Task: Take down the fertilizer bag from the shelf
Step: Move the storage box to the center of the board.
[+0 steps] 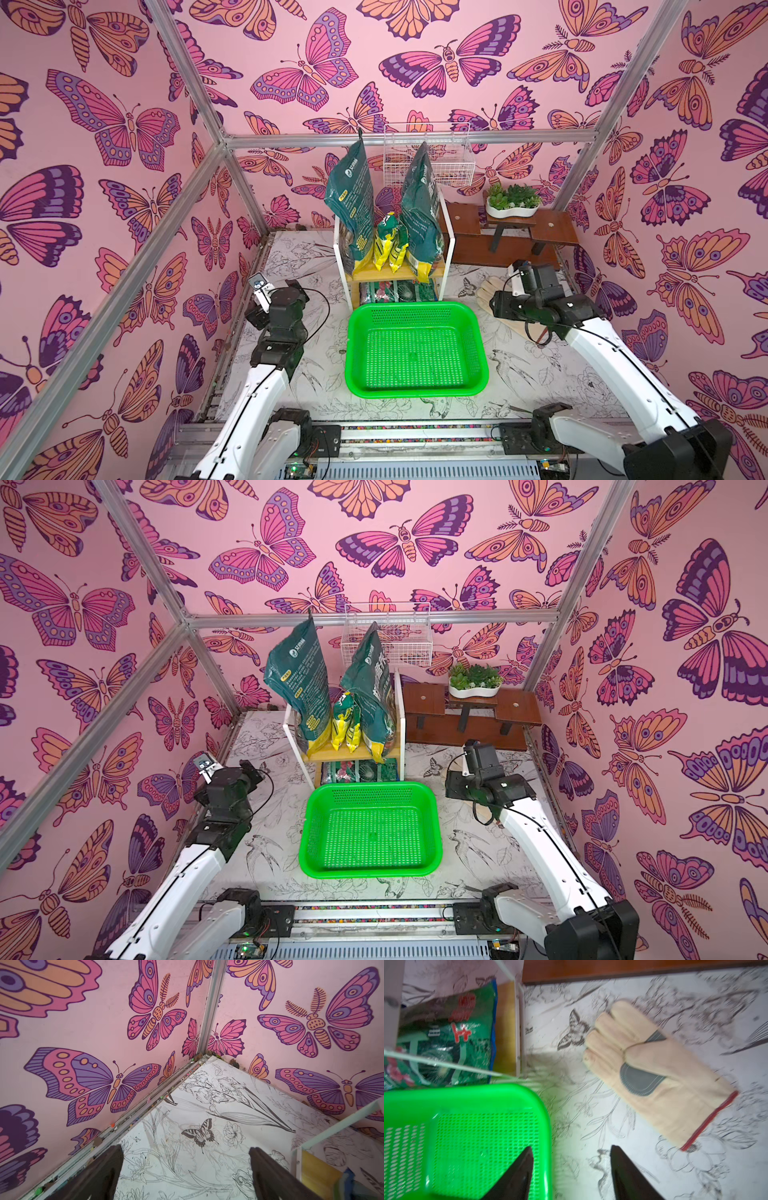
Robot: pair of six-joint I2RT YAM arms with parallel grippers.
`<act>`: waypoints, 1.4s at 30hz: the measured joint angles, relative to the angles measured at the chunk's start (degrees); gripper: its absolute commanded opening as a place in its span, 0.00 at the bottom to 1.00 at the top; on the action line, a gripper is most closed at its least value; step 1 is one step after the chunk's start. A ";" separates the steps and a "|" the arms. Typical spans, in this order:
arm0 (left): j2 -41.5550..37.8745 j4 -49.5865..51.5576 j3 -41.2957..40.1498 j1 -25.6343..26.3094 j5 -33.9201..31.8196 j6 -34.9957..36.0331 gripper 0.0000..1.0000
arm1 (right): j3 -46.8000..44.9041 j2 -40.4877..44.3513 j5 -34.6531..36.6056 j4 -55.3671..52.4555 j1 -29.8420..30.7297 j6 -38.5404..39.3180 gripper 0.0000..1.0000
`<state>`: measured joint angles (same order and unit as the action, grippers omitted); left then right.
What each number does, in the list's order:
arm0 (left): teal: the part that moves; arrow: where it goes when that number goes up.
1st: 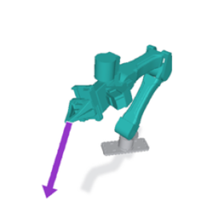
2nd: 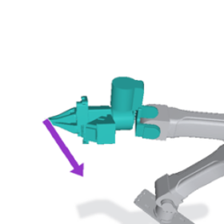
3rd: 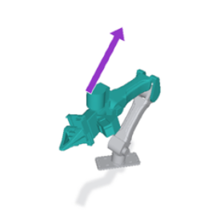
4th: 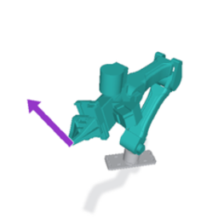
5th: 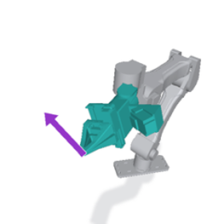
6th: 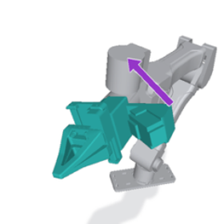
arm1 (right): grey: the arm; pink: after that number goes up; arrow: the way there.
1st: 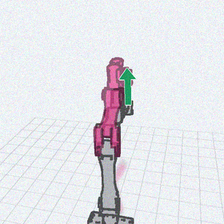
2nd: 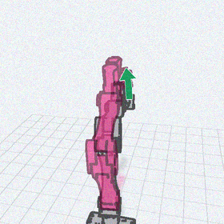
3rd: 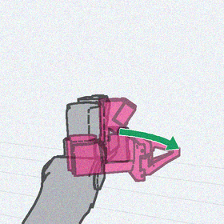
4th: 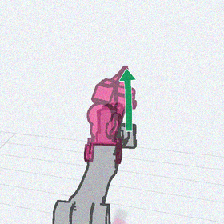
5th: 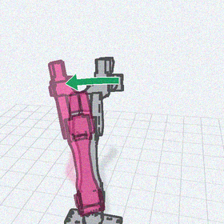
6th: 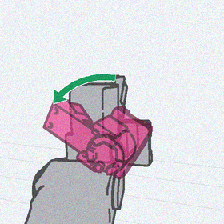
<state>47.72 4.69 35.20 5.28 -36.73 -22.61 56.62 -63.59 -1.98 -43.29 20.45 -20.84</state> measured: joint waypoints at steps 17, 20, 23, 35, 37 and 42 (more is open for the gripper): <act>4.02 11.78 1.90 0.02 13.42 -5.14 1.00 | -9.51 -4.42 -1.51 3.04 11.47 -7.80 0.50; 3.89 11.78 2.03 0.02 14.16 -5.14 1.00 | -10.45 -4.44 -1.14 3.32 11.47 -7.93 0.47; 3.17 11.80 2.03 0.02 14.47 -5.14 1.00 | -10.54 -5.01 -0.90 3.85 11.47 -8.07 0.43; 0.98 11.82 2.03 0.02 14.45 -5.35 1.00 | -10.27 -8.31 1.07 5.03 11.58 -6.73 0.26; 0.90 11.82 2.03 0.02 14.45 -5.35 1.00 | -9.46 -8.87 2.10 4.11 11.58 -5.55 0.27; 0.09 11.82 2.03 0.02 14.45 -5.35 1.00 | -6.19 -11.43 4.74 1.20 10.97 -0.57 0.26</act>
<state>47.81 16.51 37.23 5.30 -22.28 -27.97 50.43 -75.02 2.76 -42.09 31.42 -21.41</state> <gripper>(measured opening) 0.999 0.263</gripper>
